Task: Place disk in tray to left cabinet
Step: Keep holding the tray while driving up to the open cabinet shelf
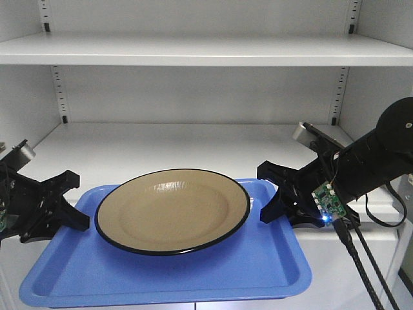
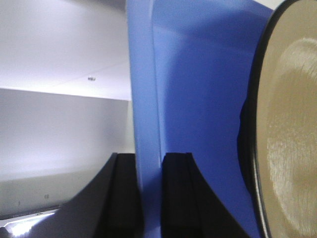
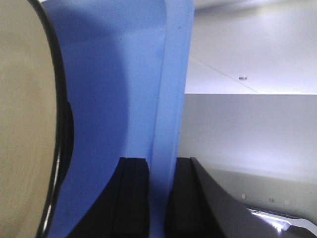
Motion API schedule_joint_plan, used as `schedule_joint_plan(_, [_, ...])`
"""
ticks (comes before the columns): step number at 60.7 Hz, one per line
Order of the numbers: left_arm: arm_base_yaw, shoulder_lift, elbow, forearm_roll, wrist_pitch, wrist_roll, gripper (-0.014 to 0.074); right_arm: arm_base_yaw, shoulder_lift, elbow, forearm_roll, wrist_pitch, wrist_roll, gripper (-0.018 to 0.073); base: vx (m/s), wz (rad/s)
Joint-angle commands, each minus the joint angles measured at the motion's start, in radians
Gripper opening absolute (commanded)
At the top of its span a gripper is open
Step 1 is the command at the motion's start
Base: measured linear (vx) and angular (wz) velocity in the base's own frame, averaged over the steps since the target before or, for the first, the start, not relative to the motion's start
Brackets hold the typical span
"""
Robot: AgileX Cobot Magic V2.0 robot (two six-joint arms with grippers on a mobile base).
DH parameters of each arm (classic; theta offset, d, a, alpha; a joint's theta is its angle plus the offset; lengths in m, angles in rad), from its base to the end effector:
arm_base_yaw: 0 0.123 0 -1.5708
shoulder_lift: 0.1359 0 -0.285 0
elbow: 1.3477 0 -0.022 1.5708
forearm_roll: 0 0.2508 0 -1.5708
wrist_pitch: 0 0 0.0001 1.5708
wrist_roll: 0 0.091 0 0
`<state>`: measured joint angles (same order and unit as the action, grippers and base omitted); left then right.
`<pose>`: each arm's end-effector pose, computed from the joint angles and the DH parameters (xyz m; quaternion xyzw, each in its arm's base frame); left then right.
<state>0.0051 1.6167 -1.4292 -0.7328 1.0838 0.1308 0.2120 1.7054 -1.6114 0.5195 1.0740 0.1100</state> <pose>0.3398 -0.0521 0.3363 -0.0459 0.9209 -0.3300 0.2023 0.3533 0.1167 0.3482 0.0161 0.9396 0.2831 0.1915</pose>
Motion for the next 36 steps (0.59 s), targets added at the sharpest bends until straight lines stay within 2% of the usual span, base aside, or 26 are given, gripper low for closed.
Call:
schedule_joint_plan(1, [-0.023, -0.049, -0.036, -0.166, 0.012, -0.002, 0.0, 0.019, -0.052, -0.039, 0.143, -0.035, -0.014, -0.0003, 0.31, -0.05])
schedule_joint_plan(36, [-0.023, -0.049, -0.036, -0.166, 0.012, -0.002, 0.0, 0.019, -0.052, -0.039, 0.143, -0.036, -0.014, -0.0003, 0.27, -0.07])
